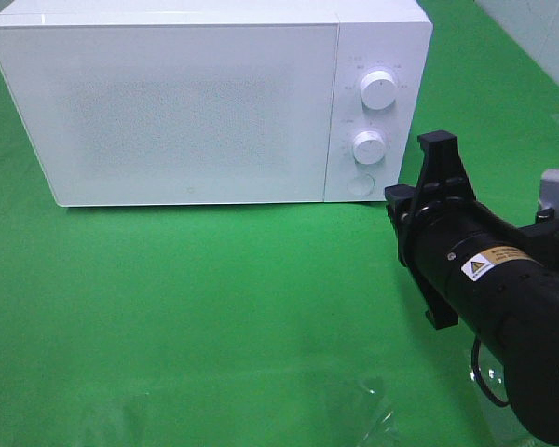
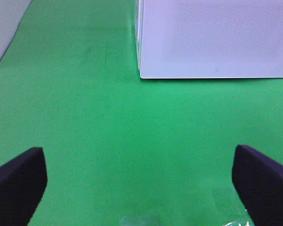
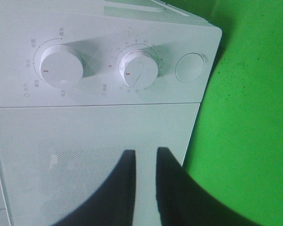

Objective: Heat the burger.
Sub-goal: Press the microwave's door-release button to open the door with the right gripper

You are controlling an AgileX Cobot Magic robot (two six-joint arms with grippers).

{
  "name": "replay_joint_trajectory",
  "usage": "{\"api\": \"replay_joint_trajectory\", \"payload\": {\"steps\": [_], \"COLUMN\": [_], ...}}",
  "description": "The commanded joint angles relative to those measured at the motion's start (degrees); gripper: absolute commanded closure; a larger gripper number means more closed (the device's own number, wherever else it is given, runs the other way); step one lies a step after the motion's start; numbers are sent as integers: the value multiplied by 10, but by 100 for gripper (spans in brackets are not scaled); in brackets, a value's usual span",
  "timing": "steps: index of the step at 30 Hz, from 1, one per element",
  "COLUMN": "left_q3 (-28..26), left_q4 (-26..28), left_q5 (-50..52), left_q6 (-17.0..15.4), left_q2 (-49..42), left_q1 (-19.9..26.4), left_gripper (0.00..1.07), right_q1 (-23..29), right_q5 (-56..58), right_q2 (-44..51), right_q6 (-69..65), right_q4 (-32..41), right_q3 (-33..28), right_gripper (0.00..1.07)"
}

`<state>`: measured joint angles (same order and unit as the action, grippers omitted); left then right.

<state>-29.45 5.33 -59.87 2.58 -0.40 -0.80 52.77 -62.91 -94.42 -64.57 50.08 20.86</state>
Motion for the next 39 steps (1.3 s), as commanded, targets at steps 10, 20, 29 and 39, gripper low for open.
{"api": "replay_joint_trajectory", "payload": {"steps": [10,20,29,39], "left_q3": [2,2,2,2], "left_q4": [-1,-1,-1,-1], "left_q5": [6,6,6,6], "left_q6": [-3,-3,-3,-3], "left_q2": [-9,-9,-9,-9], "left_q1": [1,1,1,1], "left_gripper": [4,4,4,4], "right_q1": [-3,-51,-94,-144], "right_q5": [18,45,61,101], "right_q2": [-1,-49,-110,-166], "right_q6": [-22,-64,-109,-125], "right_q4": [17,-36,-99,-143], "right_q3": [-1,23,67,138], "right_gripper": [107,107,107,107]}}
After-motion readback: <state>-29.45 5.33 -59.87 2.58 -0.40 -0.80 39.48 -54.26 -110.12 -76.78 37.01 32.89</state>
